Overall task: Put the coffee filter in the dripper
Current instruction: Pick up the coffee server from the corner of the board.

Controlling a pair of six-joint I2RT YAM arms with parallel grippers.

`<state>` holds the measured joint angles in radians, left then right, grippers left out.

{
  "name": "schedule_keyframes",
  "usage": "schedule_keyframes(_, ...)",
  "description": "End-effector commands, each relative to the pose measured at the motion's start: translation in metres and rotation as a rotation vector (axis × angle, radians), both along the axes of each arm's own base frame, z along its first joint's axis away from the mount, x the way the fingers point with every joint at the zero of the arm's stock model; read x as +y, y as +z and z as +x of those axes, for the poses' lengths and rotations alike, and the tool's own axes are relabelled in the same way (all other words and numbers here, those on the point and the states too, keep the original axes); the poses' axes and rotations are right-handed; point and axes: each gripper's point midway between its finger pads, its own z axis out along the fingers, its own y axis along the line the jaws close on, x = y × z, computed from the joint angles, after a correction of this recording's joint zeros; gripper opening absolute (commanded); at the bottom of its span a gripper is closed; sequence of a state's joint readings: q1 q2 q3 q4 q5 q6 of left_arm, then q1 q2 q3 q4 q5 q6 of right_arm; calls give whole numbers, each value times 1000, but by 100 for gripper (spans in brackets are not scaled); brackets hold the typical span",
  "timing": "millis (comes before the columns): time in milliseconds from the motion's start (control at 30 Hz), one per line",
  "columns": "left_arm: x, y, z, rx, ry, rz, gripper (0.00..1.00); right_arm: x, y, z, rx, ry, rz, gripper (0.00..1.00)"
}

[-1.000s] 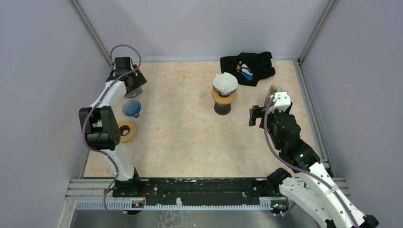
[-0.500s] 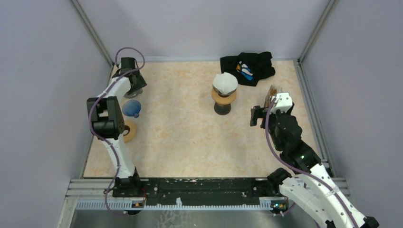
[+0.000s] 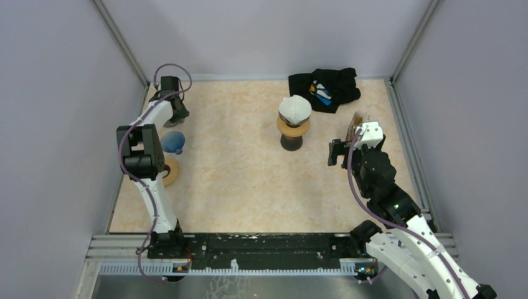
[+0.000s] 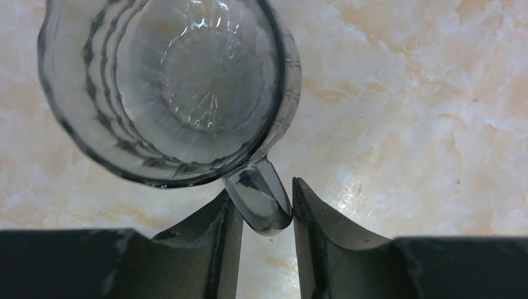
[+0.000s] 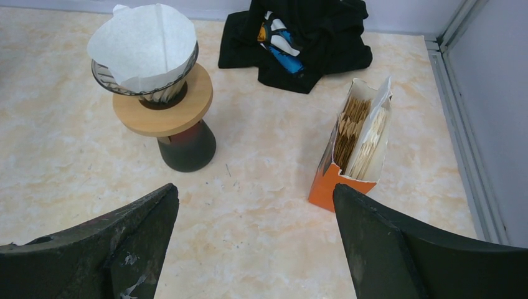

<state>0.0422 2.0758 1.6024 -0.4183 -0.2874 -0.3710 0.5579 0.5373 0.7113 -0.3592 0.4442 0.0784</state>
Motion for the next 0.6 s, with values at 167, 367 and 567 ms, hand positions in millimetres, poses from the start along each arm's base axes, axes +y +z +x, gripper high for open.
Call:
schedule_keyframes(167, -8, -1, -2, 11, -86, -21, 24, -3, 15, 2, -60, -16, 24, 94)
schedule_keyframes(367, -41, 5, -9, -16, -205, -88, 15, -4, 17, 1, -67, -17, 30, 94)
schedule_keyframes(567, -83, 21, -23, -54, -304, -148, 10, -6, 17, 0, -73, -26, 32, 94)
